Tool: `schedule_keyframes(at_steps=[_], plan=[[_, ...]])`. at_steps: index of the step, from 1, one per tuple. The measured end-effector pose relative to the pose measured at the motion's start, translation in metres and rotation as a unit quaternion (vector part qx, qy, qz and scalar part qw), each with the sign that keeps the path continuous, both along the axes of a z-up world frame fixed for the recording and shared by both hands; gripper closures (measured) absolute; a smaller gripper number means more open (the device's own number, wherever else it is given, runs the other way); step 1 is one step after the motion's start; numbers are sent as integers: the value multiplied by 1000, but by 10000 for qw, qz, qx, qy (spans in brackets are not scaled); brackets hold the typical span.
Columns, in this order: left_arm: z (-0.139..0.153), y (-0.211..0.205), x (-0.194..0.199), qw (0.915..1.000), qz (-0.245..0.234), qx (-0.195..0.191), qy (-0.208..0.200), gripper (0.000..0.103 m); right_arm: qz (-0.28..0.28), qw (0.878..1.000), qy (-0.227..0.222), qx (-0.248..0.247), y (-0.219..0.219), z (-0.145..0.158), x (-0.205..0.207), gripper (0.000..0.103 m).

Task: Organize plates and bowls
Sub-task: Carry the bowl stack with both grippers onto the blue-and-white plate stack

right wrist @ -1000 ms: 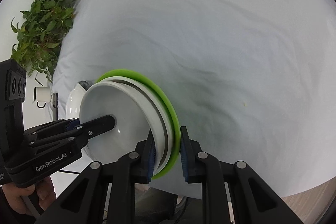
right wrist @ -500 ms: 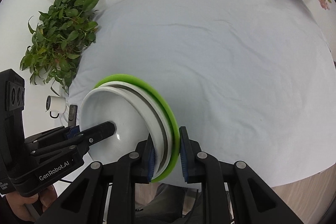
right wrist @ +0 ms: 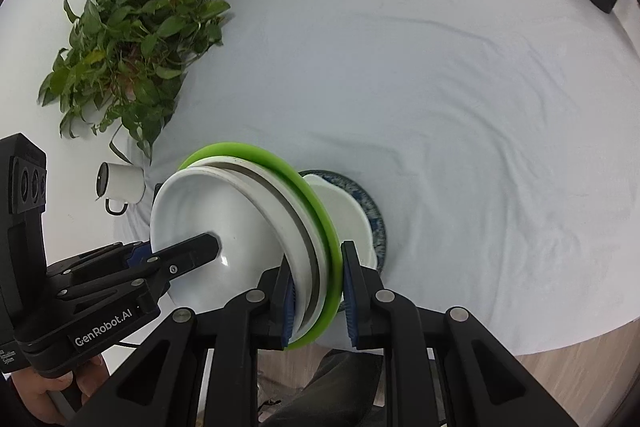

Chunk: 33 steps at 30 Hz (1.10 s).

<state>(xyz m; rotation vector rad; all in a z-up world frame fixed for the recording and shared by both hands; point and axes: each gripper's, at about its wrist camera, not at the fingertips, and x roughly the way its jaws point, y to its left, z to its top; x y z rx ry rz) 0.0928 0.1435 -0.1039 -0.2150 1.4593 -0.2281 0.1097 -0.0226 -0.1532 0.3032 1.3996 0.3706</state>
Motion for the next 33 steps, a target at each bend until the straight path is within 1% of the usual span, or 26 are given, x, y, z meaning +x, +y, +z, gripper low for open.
schedule_keyframes(at_steps=[3,9,16,25,29,33], plan=[[-18,6,2,9999,-5,23,110,82,46,9999,145,-79,13,-21,1,85],[-52,10,0,9992,-14,-102,386,82,-53,9987,449,-218,23,-66,2,85],[-72,14,2,9985,43,-143,532,83,-59,9975,645,-287,30,-100,-1,85],[-94,19,5,9975,192,-280,616,83,-117,9967,704,-391,43,-123,9,85],[-94,18,7,9977,188,-274,592,82,-142,9963,723,-435,44,-130,14,85],[-93,19,6,9973,163,-254,676,82,-161,9961,744,-450,42,-131,16,85]])
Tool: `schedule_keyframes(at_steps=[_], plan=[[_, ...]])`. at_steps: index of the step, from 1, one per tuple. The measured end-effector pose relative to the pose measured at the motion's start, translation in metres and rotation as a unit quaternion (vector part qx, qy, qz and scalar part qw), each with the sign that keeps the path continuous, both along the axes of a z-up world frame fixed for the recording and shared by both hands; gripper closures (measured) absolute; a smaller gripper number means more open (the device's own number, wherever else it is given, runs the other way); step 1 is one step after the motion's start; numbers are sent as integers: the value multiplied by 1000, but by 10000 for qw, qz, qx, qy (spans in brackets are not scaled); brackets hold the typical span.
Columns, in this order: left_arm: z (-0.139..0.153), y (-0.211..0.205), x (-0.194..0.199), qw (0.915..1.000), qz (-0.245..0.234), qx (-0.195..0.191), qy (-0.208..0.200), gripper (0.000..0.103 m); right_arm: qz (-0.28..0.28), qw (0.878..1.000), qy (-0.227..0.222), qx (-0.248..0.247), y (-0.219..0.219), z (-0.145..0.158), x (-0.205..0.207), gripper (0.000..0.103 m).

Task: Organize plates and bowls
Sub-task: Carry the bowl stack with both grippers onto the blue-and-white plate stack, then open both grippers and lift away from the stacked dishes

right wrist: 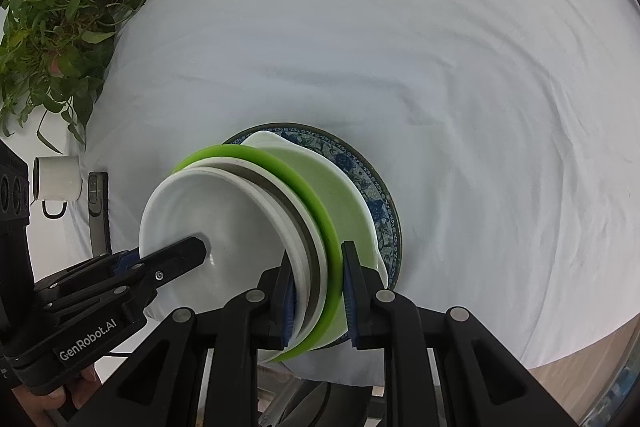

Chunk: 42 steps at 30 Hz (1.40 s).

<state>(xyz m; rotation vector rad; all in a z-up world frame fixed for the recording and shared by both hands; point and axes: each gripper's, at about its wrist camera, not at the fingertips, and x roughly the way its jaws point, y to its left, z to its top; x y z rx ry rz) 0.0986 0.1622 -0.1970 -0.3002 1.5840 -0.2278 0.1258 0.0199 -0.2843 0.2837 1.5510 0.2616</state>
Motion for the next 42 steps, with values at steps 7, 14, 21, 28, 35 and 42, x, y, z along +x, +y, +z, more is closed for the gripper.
schedule_keyframes(at_steps=[7,14,21,28,35,42], plan=[[-4,-1,5,9999,46,-82,90,82,-64,10000,51,-24,-1,0,2,85],[0,0,6,9999,52,-103,59,78,-82,10000,35,-36,-4,1,2,84],[33,21,-3,9993,178,-44,-338,50,-32,9998,-162,-120,-8,18,3,67],[107,55,-31,9775,346,951,-1849,22,212,9966,-776,-154,-21,64,-6,7],[148,63,-52,9632,195,1230,-2381,20,541,9901,-1228,-424,-27,113,-36,0],[175,36,-79,9608,242,1145,-2515,20,1031,9890,-1059,-70,-15,142,-86,0]])
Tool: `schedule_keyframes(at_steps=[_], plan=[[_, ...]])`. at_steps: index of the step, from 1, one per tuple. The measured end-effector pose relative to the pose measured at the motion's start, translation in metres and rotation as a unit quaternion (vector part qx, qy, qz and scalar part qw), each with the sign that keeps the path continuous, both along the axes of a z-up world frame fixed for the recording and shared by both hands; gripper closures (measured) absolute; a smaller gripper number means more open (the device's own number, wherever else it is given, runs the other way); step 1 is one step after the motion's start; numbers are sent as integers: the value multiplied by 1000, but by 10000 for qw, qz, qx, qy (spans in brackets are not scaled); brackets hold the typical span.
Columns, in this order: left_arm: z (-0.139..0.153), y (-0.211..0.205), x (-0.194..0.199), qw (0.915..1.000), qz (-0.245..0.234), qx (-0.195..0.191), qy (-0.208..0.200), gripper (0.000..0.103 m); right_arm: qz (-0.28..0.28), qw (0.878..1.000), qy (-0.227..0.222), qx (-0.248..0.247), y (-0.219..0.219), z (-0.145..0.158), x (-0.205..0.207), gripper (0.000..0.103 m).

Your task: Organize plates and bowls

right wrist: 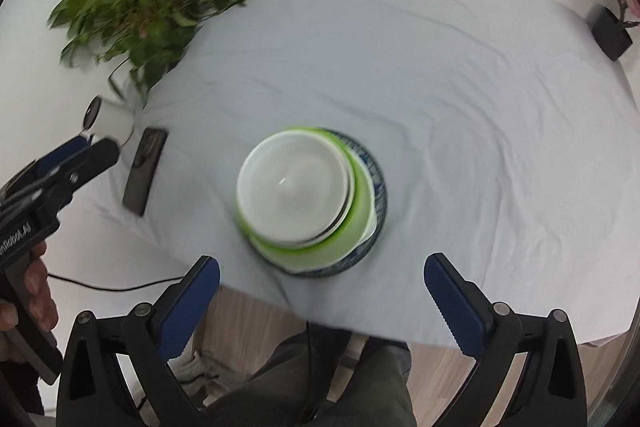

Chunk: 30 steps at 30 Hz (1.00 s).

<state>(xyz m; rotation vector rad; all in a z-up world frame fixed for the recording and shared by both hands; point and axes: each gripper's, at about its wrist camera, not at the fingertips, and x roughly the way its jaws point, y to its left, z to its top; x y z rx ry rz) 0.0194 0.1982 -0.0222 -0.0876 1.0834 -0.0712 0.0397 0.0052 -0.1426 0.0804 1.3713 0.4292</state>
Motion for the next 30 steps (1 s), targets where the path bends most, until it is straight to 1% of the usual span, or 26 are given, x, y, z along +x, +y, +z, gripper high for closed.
schedule_keyframes(at_steps=[3,5,8,10,15,20,25,30], plan=[[11,-14,-16,10000,84,-54,-5,20,241,9996,83,144,-6,7,-17,0],[18,-20,-26,9998,184,-74,-21,20,306,9992,66,266,-14,12,-27,0],[28,-32,-46,9991,392,-151,-51,20,323,9988,17,361,-25,18,-39,0],[35,-42,-57,9989,429,-182,-54,20,303,9986,-55,421,-39,24,-48,0],[53,-76,-88,9988,364,77,-329,20,259,9983,-280,437,-68,38,-71,0],[62,-99,-102,9983,307,226,-433,20,384,9972,-566,300,-82,57,-84,0],[68,-108,-106,9982,110,265,-531,20,441,9954,-832,152,-89,77,-96,0],[73,-101,-106,9975,-67,320,-623,20,311,9941,-1037,-9,-85,94,-103,0]])
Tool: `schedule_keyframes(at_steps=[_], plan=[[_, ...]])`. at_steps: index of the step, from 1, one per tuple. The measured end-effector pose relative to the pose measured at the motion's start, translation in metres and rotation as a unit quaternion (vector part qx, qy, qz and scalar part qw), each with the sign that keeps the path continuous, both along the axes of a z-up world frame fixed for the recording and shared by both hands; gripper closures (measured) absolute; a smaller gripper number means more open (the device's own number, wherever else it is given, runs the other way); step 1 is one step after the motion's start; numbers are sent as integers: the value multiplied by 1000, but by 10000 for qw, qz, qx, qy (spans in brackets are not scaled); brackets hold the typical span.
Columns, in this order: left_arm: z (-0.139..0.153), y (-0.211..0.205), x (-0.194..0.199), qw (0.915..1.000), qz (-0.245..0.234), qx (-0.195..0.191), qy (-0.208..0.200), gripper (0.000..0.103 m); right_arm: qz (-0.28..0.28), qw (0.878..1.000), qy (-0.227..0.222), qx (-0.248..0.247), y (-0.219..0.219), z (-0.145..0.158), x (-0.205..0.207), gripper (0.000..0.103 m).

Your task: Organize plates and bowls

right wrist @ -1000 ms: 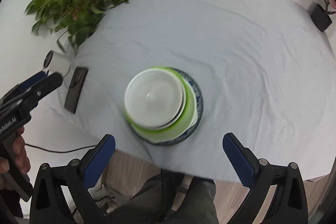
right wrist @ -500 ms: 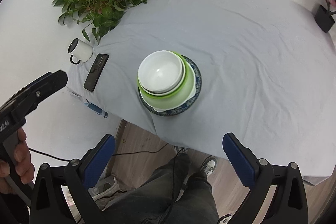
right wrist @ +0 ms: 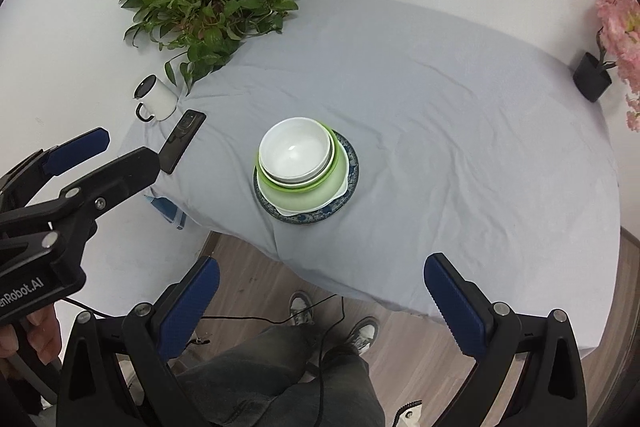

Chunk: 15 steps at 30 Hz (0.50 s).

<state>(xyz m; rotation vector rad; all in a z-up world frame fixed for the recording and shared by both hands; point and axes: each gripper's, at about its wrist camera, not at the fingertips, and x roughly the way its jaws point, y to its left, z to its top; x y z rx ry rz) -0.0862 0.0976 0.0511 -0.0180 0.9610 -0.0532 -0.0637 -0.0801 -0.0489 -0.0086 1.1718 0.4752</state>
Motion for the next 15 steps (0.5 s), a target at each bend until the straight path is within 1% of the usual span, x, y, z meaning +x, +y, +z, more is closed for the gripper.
schedule_keyframes(at_steps=[4,7,15], plan=[[1,18,-2,9999,33,-65,-69,20,-118,9998,-97,-103,7,10,-6,0],[-1,28,-3,9999,39,-87,-49,20,-166,9996,-129,-208,16,15,-11,0],[-5,46,-8,9999,-73,-124,-38,20,-220,9990,-139,-368,38,15,-17,0]])
